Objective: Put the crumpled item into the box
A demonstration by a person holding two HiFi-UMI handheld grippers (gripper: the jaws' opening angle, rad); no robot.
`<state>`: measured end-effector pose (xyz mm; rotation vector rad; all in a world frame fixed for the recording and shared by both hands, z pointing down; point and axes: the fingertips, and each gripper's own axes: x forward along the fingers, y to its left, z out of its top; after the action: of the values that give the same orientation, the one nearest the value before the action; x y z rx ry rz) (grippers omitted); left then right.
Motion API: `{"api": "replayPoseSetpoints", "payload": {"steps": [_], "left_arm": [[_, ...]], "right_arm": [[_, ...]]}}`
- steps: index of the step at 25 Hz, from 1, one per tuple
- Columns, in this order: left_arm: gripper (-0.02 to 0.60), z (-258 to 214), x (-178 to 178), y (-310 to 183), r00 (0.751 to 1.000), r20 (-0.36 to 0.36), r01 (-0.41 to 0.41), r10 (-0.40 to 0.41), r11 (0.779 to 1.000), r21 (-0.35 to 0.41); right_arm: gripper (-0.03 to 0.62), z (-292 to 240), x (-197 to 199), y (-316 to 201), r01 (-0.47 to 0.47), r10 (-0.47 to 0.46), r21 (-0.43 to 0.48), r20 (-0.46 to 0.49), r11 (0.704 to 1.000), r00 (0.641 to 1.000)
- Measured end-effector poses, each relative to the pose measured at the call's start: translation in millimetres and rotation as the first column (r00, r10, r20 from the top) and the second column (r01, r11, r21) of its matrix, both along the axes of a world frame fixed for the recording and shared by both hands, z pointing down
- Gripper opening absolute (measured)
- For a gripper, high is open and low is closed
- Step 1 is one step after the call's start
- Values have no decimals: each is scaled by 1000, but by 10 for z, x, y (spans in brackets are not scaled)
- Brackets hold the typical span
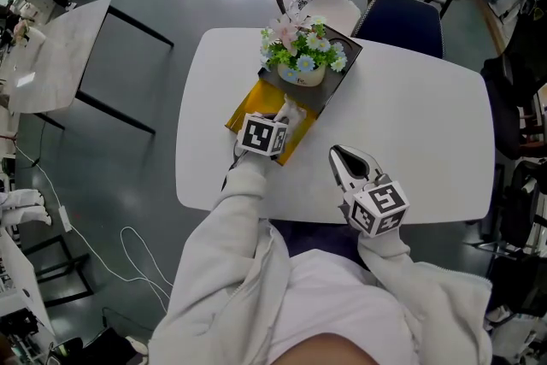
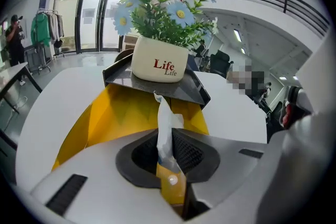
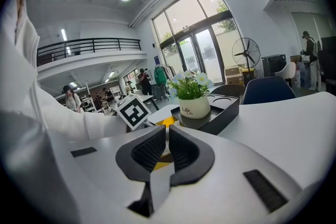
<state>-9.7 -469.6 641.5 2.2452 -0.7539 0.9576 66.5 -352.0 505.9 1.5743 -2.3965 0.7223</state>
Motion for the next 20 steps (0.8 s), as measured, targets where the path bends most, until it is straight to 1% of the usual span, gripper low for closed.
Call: {"api": "replayPoseSetpoints", "payload": {"steps": [5, 9, 15, 20], "left_arm": [[54, 105, -1, -39, 991, 135, -6, -4, 997, 79], [62, 122, 23, -6, 980, 198, -48, 22, 991, 128], [64, 157, 34, -4, 971, 235, -74, 37, 986, 151], [72, 125, 31, -9, 976, 214, -62, 25, 984, 167]], "right_arm": [[41, 17, -27, -10, 9, -9, 0, 2, 1000, 1000], [41, 11, -35, 2, 11, -11, 0, 4, 1000, 1000], [41, 20, -79, 7, 14, -14, 1, 6, 1000, 1000], [41, 16, -117, 26, 22, -23, 6, 3, 1000, 1000]]}}
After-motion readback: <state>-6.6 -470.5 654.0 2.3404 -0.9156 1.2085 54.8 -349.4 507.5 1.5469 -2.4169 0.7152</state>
